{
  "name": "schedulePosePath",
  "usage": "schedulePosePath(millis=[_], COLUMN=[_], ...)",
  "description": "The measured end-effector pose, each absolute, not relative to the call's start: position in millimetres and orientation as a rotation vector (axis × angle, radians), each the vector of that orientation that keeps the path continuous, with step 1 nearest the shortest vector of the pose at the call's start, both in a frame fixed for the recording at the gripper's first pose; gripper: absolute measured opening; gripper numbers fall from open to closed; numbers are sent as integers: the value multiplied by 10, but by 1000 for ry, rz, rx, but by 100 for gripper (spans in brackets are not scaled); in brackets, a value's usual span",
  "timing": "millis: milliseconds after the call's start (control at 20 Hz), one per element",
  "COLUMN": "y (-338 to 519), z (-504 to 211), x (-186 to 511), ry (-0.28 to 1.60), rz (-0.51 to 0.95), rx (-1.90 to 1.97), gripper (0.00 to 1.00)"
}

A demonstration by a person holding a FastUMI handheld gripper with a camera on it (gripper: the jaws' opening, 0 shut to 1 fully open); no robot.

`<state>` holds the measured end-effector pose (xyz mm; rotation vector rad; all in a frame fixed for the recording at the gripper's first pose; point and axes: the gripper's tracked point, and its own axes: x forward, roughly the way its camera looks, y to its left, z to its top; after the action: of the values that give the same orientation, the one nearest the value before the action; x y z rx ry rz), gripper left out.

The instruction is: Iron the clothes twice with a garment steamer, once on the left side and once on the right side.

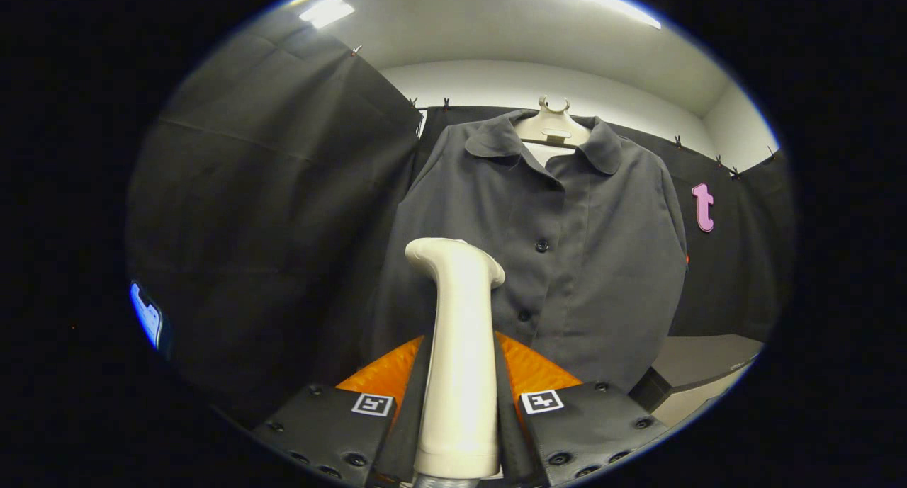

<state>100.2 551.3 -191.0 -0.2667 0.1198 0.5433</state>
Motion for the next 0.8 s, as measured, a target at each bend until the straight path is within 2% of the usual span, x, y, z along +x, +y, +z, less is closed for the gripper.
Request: schedulePosePath(millis=[800], y=[5345], z=[-2435], x=[750], ry=[222], rz=[563], rx=[-300], gripper=[52])
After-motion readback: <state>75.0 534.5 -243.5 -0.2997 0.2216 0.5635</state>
